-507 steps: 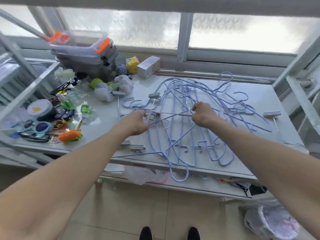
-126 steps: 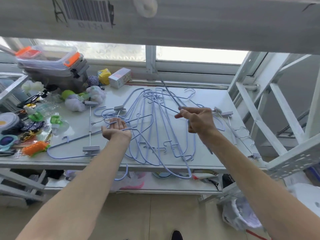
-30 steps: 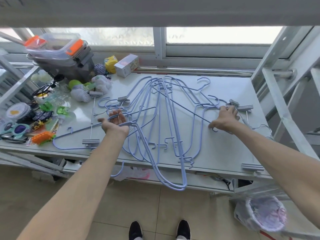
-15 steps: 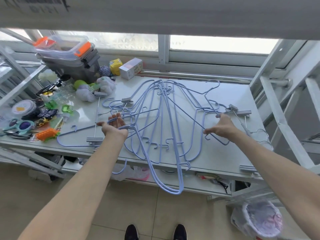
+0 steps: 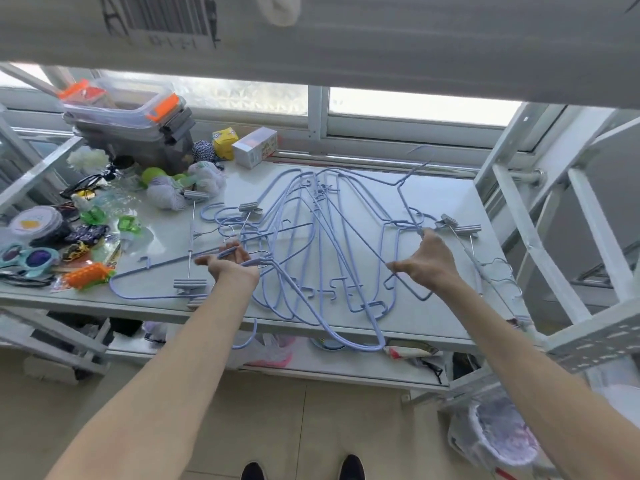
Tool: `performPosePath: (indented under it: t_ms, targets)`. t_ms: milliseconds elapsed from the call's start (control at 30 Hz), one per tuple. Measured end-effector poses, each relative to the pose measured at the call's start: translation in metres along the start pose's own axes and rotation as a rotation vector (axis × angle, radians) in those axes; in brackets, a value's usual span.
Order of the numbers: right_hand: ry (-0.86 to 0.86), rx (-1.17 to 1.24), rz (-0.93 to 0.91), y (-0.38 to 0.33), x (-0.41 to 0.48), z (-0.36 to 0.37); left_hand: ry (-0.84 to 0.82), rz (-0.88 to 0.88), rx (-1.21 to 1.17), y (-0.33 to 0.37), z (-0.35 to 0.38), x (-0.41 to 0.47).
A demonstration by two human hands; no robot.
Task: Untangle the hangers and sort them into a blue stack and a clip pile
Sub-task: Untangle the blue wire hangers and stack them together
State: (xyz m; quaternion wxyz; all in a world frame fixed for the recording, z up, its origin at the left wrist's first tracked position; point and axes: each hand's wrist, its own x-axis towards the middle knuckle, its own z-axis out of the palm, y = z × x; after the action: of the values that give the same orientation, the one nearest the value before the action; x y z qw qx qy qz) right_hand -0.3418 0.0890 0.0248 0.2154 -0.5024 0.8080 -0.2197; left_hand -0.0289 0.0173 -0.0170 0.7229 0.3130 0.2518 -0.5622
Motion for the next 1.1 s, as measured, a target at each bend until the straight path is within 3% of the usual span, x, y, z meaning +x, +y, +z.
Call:
performPosePath:
  t_ms: [267,467,833,1100]
  targets:
    - [0.25,0.401,-0.058,-0.022,-0.022,-0.005,0.02,-0.023,0.068,0.0,-0.007,0.007]
    - [0.225,0.509,-0.133,-0.042,-0.046,-0.004,0.02,0.015,0.096,-0.006,-0.005,-0.003]
    - [0.126,0.268,-0.235,-0.073,-0.096,0.057,0.014,0.006,0.115,-0.013,-0.007,-0.006]
    - [-0.028,0.166,-0.295,-0.067,-0.118,0.099,0.024,-0.022,0.283,-0.008,-0.002,-0.004]
